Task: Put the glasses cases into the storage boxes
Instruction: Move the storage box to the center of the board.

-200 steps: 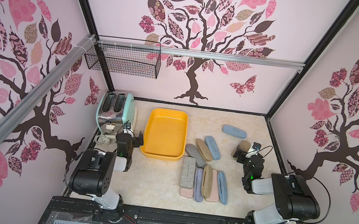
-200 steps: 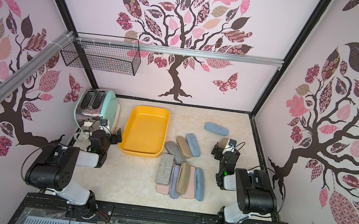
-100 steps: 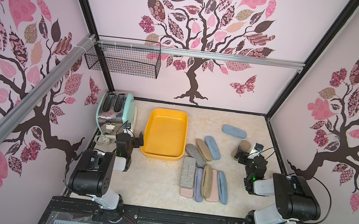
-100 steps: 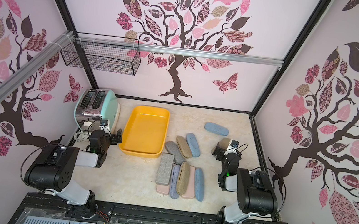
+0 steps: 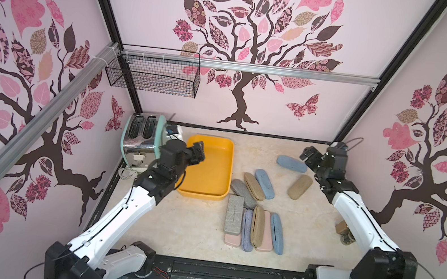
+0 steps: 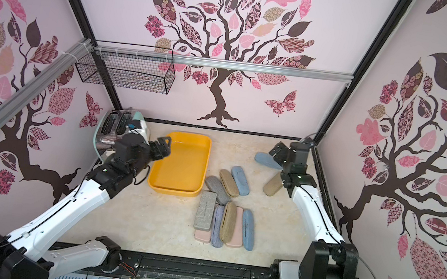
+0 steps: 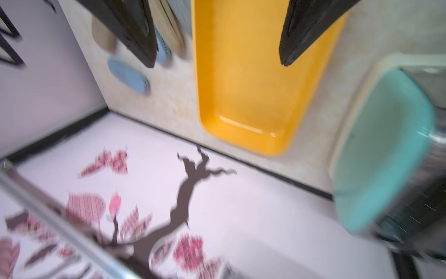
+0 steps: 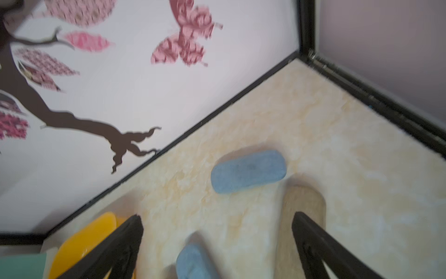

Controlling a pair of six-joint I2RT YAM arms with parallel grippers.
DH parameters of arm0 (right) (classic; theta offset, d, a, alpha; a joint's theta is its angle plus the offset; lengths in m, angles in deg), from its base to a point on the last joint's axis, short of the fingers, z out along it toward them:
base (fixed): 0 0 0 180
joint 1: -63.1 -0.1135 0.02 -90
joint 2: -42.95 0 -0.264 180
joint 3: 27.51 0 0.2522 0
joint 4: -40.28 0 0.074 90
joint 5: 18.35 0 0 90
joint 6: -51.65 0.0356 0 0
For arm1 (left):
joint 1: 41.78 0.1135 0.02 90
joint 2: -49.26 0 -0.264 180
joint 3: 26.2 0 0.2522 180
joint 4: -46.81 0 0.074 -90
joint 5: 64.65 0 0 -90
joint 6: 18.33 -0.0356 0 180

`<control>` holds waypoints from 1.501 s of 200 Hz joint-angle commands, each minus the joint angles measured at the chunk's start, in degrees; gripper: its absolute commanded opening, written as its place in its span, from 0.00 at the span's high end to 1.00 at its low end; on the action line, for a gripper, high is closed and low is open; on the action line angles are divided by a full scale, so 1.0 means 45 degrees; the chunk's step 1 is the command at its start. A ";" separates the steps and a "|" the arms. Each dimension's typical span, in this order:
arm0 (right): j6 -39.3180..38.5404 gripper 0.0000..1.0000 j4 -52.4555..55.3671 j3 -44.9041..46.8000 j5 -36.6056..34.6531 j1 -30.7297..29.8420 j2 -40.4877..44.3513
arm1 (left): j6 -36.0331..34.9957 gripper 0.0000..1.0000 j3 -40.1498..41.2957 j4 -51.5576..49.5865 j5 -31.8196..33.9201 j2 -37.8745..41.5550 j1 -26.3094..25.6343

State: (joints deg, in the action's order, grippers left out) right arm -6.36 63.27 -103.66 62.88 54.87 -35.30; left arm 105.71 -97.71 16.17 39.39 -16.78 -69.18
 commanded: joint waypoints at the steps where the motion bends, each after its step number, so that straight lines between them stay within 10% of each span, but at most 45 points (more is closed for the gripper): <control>1: -0.0231 0.00 0.4709 -0.1122 -0.1696 -0.2488 -0.0229 | 0.1168 0.24 -0.0041 -0.2621 -0.0465 -0.1202 -0.0237; 104: 0.1840 0.00 0.7315 0.0691 -0.2840 -0.5490 0.4455 | 0.2123 0.35 0.1746 -0.2955 -0.2948 -0.3750 -0.0629; 300: 0.0599 0.02 0.7277 -0.0511 -0.2309 -0.3528 0.1706 | 0.3267 0.40 0.4628 -0.6692 -0.4093 0.2842 -0.2095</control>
State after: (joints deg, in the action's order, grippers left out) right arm -2.36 97.55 -105.37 51.69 39.09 -23.85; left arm 119.53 -75.11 -10.52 18.58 -6.81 -78.38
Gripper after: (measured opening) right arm 0.981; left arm 0.594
